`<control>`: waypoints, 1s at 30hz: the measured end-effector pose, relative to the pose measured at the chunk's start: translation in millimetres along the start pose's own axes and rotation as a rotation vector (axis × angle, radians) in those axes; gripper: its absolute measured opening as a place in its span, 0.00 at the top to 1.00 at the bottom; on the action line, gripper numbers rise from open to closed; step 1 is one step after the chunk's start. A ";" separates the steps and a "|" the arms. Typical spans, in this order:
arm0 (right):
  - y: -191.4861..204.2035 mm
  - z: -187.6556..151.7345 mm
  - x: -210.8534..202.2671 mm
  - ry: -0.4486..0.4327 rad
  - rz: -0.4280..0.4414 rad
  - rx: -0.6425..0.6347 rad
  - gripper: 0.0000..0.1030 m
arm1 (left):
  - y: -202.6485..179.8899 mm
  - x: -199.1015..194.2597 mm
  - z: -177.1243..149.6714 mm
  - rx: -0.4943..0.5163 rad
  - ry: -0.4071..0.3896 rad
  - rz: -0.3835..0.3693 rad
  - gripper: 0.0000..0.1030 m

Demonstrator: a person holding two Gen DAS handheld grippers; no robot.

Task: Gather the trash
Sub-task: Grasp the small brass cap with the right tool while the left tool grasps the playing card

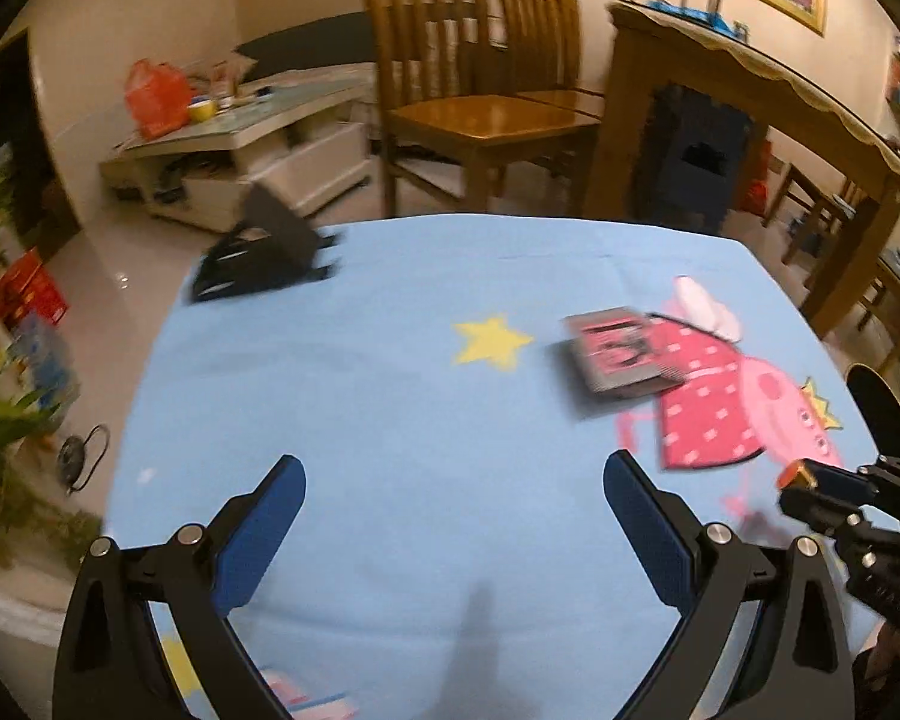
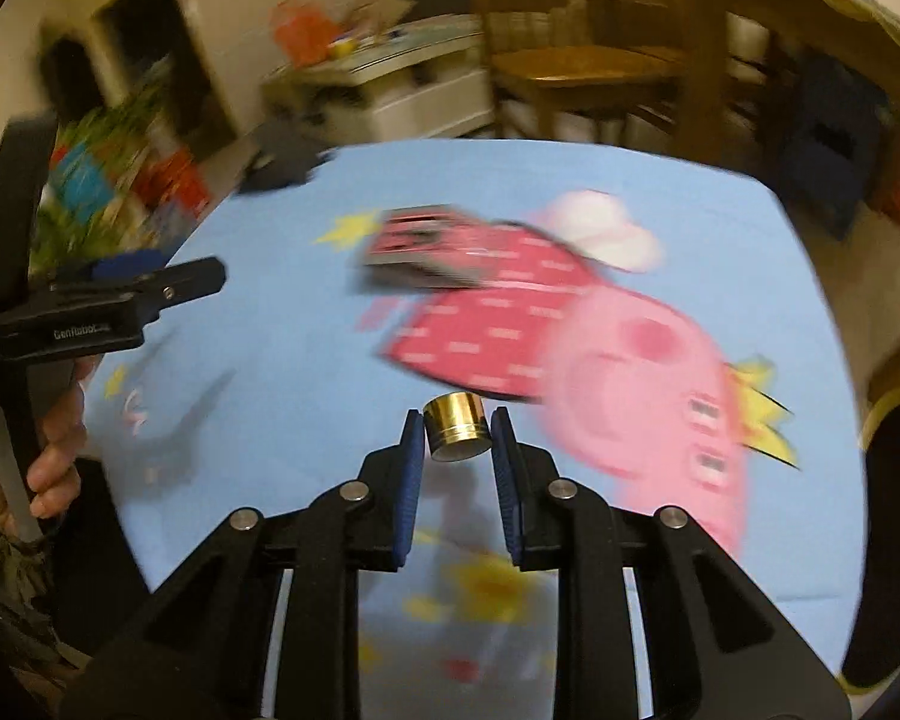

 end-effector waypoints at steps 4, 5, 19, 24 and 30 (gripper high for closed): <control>-55.3 -1.7 -13.0 -0.037 -0.003 0.107 0.78 | -39.0 29.9 20.2 0.026 0.028 -0.040 0.07; -68.4 -2.5 -16.2 -0.053 0.006 0.137 0.78 | -45.9 39.1 23.9 0.031 0.040 -0.046 0.07; -101.2 -10.6 -27.9 -0.077 0.058 0.238 0.78 | -106.8 93.3 30.6 0.816 0.109 -0.258 0.07; -95.3 -5.5 -23.6 -0.074 0.045 0.228 0.78 | -117.1 122.4 36.1 0.861 0.154 -0.365 0.07; -96.0 -0.7 -22.7 -0.080 0.039 0.237 0.78 | -118.5 126.0 35.6 0.762 0.173 -0.493 0.31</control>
Point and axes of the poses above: each gripper's, at about its wrist camera, not at the fingertips, and x roughly the way its jaws point, y to its left, z to its top, the point moved 8 cm from there along x, roughly the way its jaws point, and after that the axes turned 3 degrees about -z, right-handed, at the moved point
